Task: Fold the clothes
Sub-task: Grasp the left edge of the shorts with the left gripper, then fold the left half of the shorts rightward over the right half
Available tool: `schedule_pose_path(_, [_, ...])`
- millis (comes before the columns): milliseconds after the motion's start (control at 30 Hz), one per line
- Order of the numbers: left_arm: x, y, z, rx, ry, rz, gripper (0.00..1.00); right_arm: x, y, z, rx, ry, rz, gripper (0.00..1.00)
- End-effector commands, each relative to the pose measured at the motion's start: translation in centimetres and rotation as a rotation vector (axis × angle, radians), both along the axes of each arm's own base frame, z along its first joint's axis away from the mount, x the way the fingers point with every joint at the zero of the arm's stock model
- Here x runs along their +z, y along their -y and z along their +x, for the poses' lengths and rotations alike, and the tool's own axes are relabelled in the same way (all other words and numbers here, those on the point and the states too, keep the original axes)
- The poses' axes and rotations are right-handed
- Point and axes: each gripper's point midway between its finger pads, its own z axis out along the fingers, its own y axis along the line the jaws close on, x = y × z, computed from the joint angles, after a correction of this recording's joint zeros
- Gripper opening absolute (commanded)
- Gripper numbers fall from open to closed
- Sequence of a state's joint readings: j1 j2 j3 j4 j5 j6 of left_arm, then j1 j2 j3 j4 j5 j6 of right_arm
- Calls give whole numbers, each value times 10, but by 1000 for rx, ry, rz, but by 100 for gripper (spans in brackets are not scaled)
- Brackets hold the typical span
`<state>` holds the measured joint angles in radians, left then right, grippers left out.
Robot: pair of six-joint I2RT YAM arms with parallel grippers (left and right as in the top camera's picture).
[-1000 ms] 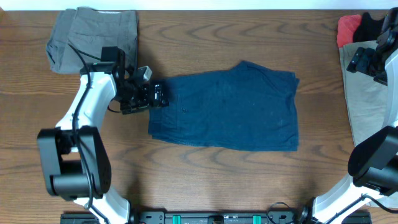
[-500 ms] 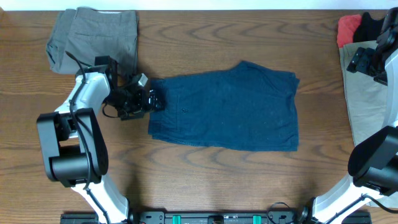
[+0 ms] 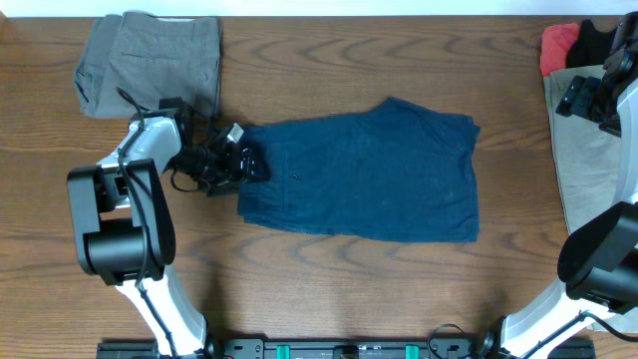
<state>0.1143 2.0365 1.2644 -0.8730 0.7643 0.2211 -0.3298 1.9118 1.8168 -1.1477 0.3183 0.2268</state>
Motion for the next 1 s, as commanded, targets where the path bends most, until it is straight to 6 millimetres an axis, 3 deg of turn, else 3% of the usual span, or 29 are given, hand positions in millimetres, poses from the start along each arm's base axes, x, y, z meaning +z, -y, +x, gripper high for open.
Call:
schedule_pose_path(0, [-15,0,-10,-18,-43,5,63,1,3,0,-18,3,-7,99])
schedule_pose_path(100, [-15,0,-10,-18,-42,5,40,1,3,0,-17,3,-7,99])
schedule_pose_path(233, [-15,-1,-10,-13,-48,10,23,1,3,0,-18,3,-8,99])
schedule_pose_path(300, [-19,-5,-11,7,-73,44,6,1,3,0,-18,4,-7,99])
schedule_pose_path(467, [-32,-30,-19,88,-175,229,6,1,3,0,-18,3,-8,99])
schedule_pose_path(633, [-22,-47,-20,139,-204,346,6,1,3,0,-17,3,-8,99])
schedule_pose_path(800, [19,-60,-12,208,-158,427,6,1,3,0,-18,3,-7,99])
schedule_pose_path(967, [89,-70,-11,233,-47,489,6,1,3,0,-18,3,-7,99])
